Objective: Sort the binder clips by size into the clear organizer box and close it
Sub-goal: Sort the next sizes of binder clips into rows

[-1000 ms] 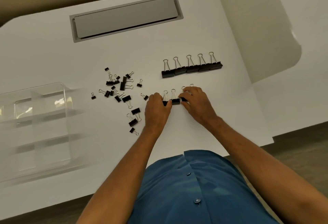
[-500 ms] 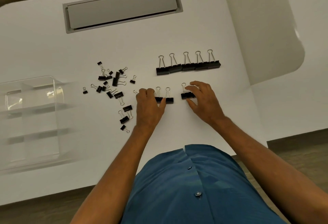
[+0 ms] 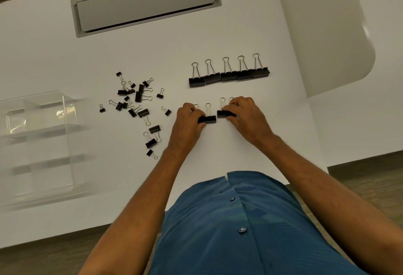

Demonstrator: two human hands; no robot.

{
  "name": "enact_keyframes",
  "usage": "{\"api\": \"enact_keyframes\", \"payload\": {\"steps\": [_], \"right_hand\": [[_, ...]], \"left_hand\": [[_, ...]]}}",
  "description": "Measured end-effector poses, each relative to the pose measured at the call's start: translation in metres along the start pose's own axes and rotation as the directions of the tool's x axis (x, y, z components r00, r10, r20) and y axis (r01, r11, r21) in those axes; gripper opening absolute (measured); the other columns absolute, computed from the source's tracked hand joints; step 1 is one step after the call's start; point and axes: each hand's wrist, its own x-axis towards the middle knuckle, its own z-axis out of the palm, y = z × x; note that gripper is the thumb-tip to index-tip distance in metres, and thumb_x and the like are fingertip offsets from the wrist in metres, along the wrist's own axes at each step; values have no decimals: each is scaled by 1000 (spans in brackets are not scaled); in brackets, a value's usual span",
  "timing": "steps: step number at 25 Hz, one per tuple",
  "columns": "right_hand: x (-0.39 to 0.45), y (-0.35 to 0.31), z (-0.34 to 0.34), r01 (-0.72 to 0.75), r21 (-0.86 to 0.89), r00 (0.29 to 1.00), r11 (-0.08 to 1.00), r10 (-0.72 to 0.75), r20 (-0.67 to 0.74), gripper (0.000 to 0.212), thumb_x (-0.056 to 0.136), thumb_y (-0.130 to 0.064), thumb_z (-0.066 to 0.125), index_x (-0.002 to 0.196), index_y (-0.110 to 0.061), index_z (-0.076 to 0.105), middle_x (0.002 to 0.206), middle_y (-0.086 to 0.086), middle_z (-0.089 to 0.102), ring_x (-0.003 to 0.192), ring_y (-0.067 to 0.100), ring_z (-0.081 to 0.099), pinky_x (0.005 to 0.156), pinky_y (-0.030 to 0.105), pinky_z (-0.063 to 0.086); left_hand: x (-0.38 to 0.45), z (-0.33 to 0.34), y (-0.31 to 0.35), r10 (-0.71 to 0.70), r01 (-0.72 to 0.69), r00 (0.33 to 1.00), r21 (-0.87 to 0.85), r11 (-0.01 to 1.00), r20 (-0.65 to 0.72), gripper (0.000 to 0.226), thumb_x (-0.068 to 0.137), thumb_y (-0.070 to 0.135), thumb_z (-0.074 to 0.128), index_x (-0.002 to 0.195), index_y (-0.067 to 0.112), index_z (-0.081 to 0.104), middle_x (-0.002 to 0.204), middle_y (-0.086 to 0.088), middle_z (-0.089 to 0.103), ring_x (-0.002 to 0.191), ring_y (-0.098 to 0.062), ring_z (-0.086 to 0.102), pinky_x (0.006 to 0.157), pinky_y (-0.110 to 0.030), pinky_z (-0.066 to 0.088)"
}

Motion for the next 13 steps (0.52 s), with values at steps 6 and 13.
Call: {"api": "enact_keyframes", "payload": {"steps": [6, 13], "right_hand": [[0, 10, -6, 13, -27, 1000, 1000, -12, 15, 30, 91, -18, 72, 121, -19, 69, 112, 2, 63, 104, 23, 50, 82, 31, 46], [0, 26, -17, -3, -38, 1000, 999, 3, 19, 25, 93, -19, 68, 118, -20, 69, 110, 2, 64, 102, 23, 50, 81, 34, 48]], "left_hand": [[6, 9, 12, 2, -3, 1000, -26, 1000, -22, 27, 87, 17, 76, 111, 7, 69, 114, -10, 52, 102, -21, 49, 82, -28, 49], [22, 16, 27, 14, -14, 1000, -26, 1000, -14, 23, 88, 16, 74, 108, 7, 69, 112, -11, 55, 102, -23, 50, 79, -31, 50]]}}
